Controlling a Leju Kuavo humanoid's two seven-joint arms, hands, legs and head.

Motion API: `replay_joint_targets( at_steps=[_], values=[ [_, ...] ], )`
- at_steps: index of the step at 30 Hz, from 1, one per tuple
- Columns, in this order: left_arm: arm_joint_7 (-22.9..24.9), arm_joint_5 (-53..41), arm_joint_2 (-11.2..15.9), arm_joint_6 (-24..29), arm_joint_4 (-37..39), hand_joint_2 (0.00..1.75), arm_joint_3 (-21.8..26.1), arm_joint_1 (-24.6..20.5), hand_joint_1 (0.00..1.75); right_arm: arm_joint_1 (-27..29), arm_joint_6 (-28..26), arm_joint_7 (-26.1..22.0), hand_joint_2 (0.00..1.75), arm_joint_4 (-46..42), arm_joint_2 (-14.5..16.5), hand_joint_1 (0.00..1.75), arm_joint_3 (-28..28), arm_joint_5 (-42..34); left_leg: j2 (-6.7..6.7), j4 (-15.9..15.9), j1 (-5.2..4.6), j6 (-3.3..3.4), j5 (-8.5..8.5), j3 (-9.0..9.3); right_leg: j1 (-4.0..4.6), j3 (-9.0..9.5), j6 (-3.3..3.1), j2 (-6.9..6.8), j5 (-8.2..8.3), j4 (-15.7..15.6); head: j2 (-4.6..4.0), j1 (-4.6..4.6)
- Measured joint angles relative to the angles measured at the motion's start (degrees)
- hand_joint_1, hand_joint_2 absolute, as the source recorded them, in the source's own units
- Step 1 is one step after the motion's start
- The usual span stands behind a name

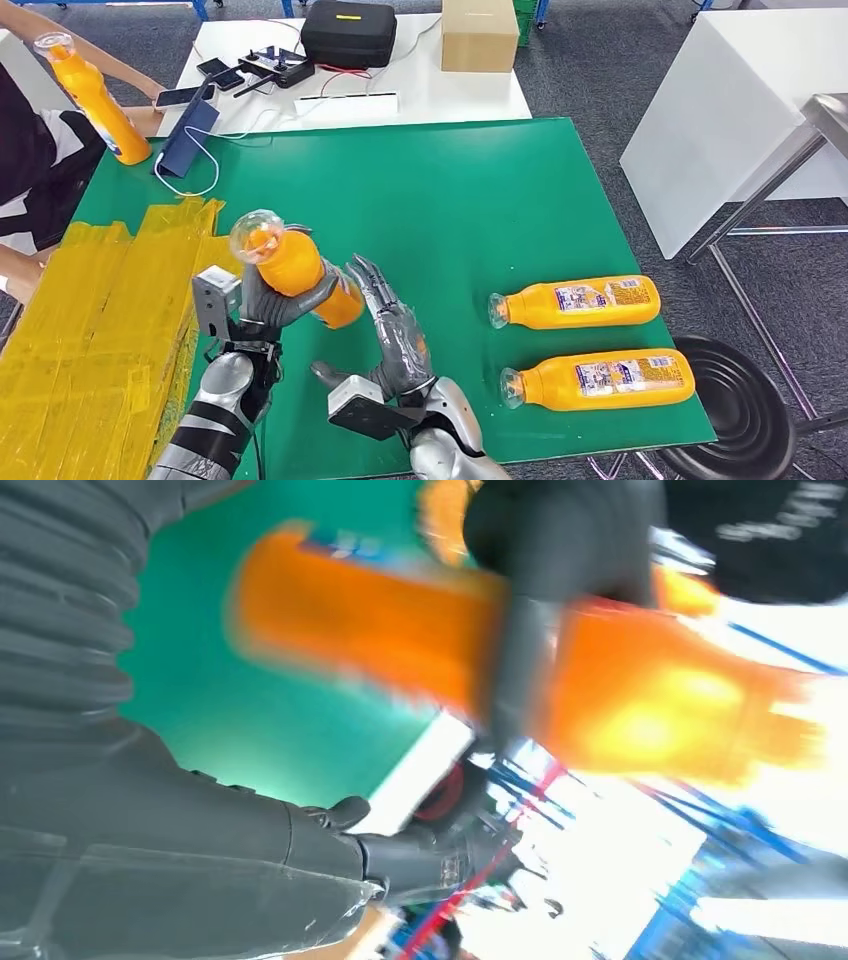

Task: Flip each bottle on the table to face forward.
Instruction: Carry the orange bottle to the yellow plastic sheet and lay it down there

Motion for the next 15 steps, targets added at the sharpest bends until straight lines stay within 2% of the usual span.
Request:
replay_joint_targets(
  at_steps=[2, 4, 6, 7, 9, 11, 13, 14, 15],
  values=[
    [2.82, -14.87, 0.60, 11.33, -0.57, 1.75, 1.09, -0.29, 1.75, 1.44, 0.68, -0.14, 0.00, -5.06, -0.99, 0.00, -0.61, -0.92, 0.04, 0.00, 0.00, 0.00, 0.00, 0.00, 0.00, 0.00, 0.00, 0.02, 0.00, 0.00, 0.00, -0.03],
    [9.88, -38.66, 1.92, 20.59, -1.47, 1.75, 2.30, -0.48, 1.75, 2.42, 1.57, -0.35, 0.00, -9.31, -1.96, 0.00, -1.72, -1.97, 0.02, 0.00, 0.00, 0.00, 0.01, 0.01, 0.00, 0.02, 0.00, 0.00, 0.00, 0.00, -0.01, -0.02],
    [19.98, -66.10, 4.51, 24.94, -2.68, 1.75, 2.96, -0.57, 1.75, 3.06, 2.46, -0.73, 0.00, -12.52, -2.85, 0.00, -2.74, -3.05, 0.02, 0.00, 0.00, 0.00, 0.01, 0.04, 0.00, 0.04, 0.00, 0.00, 0.00, 0.00, -0.01, 0.01],
    [24.09, -76.52, 6.05, 25.51, -3.12, 1.75, 2.96, -0.57, 1.75, 3.35, 2.72, -0.90, 0.00, -13.72, -3.18, 0.00, -3.09, -3.40, 0.08, 0.00, 0.00, 0.00, 0.01, 0.06, 0.00, 0.03, 0.00, 0.04, 0.00, 0.01, -0.01, -0.02],
    [30.97, -86.25, 9.11, 25.76, -3.62, 1.75, 2.52, -0.95, 1.75, 3.92, 2.93, -1.29, 0.87, -15.74, -3.79, 0.00, -3.69, -3.89, 0.13, 0.00, 0.02, -0.01, 0.01, 0.06, 0.03, -0.04, -0.01, 0.10, 0.01, 0.01, -0.01, -0.03],
    [41.20, -85.11, 13.15, 25.82, -2.97, 1.75, -0.19, -3.05, 1.75, 4.22, 2.96, -1.90, 1.75, -17.14, -4.37, 0.00, -4.15, -4.61, 0.09, 0.00, 0.05, -0.09, 0.07, 0.26, 0.11, -0.12, -0.02, 0.09, 0.01, 0.02, -0.01, 0.02],
    [53.73, -80.30, 17.83, 25.85, 0.17, 1.75, -6.66, -6.31, 1.75, 4.33, 2.77, -2.54, 1.75, -18.14, -4.91, 0.00, -4.52, -5.68, 0.07, 0.01, 0.07, -0.17, 0.13, 0.50, 0.10, -0.08, -0.02, 0.09, 0.03, 0.06, -0.01, -0.02],
    [57.44, -78.21, 19.94, 25.76, 2.68, 1.75, -10.07, -7.71, 1.75, 4.41, 2.62, -2.74, 1.75, -18.71, -5.20, 0.00, -4.83, -6.23, 0.08, 0.00, 0.06, -0.19, 0.14, 0.51, 0.07, -0.03, -0.03, 0.10, 0.03, 0.09, -0.01, -0.04],
    [58.66, -76.65, 21.65, 25.64, 5.73, 1.75, -13.19, -8.74, 1.75, 4.49, 2.45, -2.88, 1.75, -19.37, -5.57, 0.00, -5.26, -6.79, 0.08, 0.00, 0.06, -0.19, 0.14, 0.55, 0.05, 0.00, -0.03, 0.10, 0.03, 0.12, -0.01, -0.06]
  ],
)
